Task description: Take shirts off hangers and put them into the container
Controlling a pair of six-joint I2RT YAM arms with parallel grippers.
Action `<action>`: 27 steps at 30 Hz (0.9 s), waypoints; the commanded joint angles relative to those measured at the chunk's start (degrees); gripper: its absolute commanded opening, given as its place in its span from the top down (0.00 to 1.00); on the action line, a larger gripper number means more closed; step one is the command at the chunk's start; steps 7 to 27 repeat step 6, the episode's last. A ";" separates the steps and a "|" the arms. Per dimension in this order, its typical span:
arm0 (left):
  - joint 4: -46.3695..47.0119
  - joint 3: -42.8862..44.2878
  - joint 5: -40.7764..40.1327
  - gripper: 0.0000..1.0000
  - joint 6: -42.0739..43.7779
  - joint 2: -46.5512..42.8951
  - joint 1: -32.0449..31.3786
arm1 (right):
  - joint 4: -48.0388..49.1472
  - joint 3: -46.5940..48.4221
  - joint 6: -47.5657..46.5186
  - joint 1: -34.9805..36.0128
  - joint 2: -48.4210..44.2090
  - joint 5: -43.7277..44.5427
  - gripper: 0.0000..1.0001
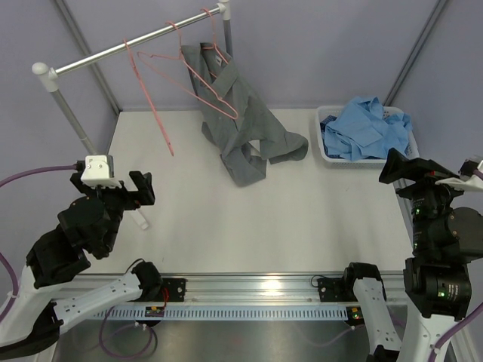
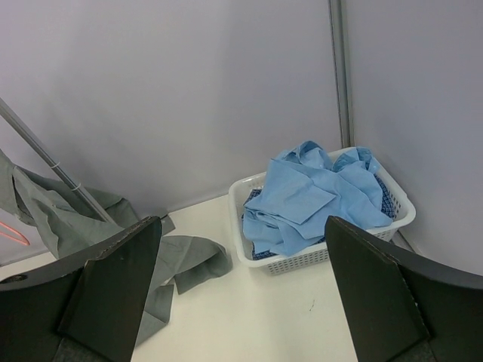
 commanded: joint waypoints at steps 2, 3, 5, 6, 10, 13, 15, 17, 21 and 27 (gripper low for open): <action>0.39 1.12 0.05 0.01 -0.97 -0.57 0.14 | 1.85 0.10 -1.29 0.57 -0.79 0.52 0.01; 0.39 1.30 0.04 0.01 -1.15 -0.66 0.14 | 1.94 0.10 -1.29 0.57 -1.06 0.61 0.01; 0.48 1.30 0.39 0.01 -1.59 -0.57 0.14 | 1.76 0.27 -1.12 0.57 -1.15 0.52 0.01; 0.48 1.30 0.39 0.01 -1.41 -0.48 0.14 | 1.76 0.27 -1.03 0.57 -1.41 0.26 0.01; 0.48 1.30 0.39 0.01 -1.41 -0.48 0.14 | 1.76 0.27 -1.03 0.57 -1.41 0.26 0.01; 0.48 1.30 0.39 0.01 -1.41 -0.48 0.14 | 1.76 0.27 -1.03 0.57 -1.41 0.26 0.01; 0.48 1.30 0.39 0.01 -1.41 -0.48 0.14 | 1.76 0.27 -1.03 0.57 -1.41 0.26 0.01; 0.48 1.30 0.39 0.01 -1.41 -0.48 0.14 | 1.76 0.27 -1.03 0.57 -1.41 0.26 0.01; 0.48 1.30 0.39 0.01 -1.41 -0.48 0.14 | 1.76 0.27 -1.03 0.57 -1.41 0.26 0.01; 0.48 1.30 0.39 0.01 -1.41 -0.48 0.14 | 1.76 0.27 -1.03 0.57 -1.41 0.26 0.01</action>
